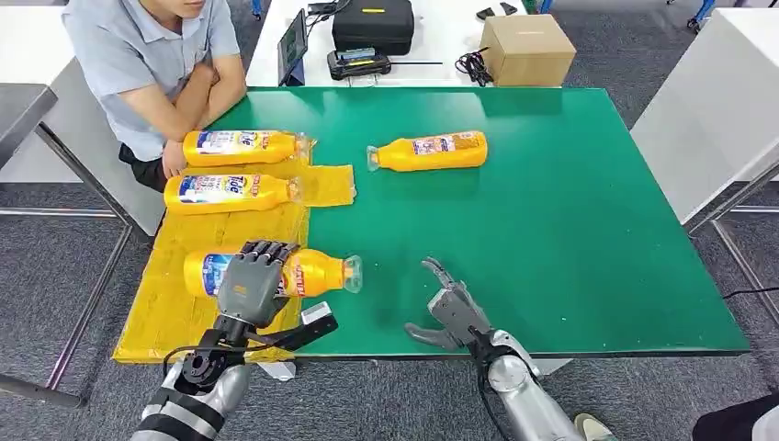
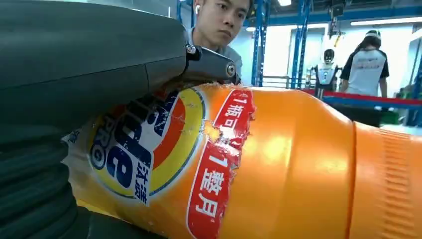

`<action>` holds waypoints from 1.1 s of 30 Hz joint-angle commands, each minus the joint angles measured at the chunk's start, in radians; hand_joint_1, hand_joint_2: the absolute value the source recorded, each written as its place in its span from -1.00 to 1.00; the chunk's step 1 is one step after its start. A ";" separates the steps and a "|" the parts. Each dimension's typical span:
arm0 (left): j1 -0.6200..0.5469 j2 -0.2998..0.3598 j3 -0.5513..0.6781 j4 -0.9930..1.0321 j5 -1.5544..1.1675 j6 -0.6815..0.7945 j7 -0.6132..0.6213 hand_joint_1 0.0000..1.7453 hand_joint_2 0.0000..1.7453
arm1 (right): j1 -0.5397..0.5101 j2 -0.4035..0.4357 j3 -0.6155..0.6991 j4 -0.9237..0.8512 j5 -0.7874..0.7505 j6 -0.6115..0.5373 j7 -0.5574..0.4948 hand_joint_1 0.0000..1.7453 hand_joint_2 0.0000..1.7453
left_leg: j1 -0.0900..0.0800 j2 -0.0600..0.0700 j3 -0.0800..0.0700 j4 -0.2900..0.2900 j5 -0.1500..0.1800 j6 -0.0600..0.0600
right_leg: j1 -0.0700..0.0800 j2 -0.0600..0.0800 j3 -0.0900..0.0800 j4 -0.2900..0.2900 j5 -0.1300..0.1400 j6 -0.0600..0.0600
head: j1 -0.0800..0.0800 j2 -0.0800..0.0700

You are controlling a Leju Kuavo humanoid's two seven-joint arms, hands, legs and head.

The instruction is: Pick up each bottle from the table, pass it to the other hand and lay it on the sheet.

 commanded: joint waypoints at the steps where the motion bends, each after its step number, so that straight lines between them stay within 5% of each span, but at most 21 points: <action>1: -0.148 0.038 0.062 0.271 -0.025 -0.010 0.035 1.00 1.00 | 0.038 0.008 0.022 -0.160 -0.006 0.057 -0.013 -1.00 1.00 | 0.001 0.000 0.002 0.000 -0.001 -0.002 | 0.001 0.000 0.002 0.000 -0.001 -0.002 | 0.000 0.000; 3: -0.184 0.024 0.083 0.355 0.015 -0.038 -0.002 0.90 1.00 | 0.035 0.005 0.052 -0.181 -0.010 0.076 -0.019 -1.00 1.00 | 0.002 0.001 0.002 0.000 -0.001 -0.003 | 0.002 0.000 0.003 0.000 -0.001 -0.003 | 0.000 0.000; 4: -0.190 0.021 0.087 0.367 0.024 -0.046 -0.009 0.66 1.00 | 0.034 0.005 0.054 -0.183 -0.014 0.081 -0.021 -1.00 1.00 | 0.001 0.000 0.001 0.000 -0.001 -0.002 | 0.001 0.000 0.002 0.000 -0.001 -0.002 | 0.000 0.000; 5: -0.211 0.018 0.083 0.419 0.019 -0.076 -0.012 -0.34 1.00 | 0.028 0.007 0.066 -0.189 -0.020 0.089 -0.024 -1.00 1.00 | 0.001 0.000 0.001 0.000 0.000 -0.002 | 0.001 0.000 0.001 0.000 -0.001 -0.002 | 0.000 0.000; 8: -0.244 0.018 0.080 0.507 0.026 -0.125 -0.007 -0.84 1.00 | 0.019 0.007 0.074 -0.186 -0.029 0.095 -0.020 -1.00 1.00 | 0.002 0.000 0.003 0.001 -0.001 -0.003 | 0.002 0.000 0.003 0.000 -0.001 -0.004 | 0.000 0.000; 33: -0.271 0.007 0.148 0.648 0.109 -0.154 -0.065 -1.00 1.00 | 0.001 0.002 0.059 -0.149 -0.050 0.094 -0.023 -1.00 1.00 | 0.000 0.001 0.009 -0.001 0.000 -0.001 | 0.001 0.001 0.009 -0.001 0.000 -0.002 | 0.000 0.000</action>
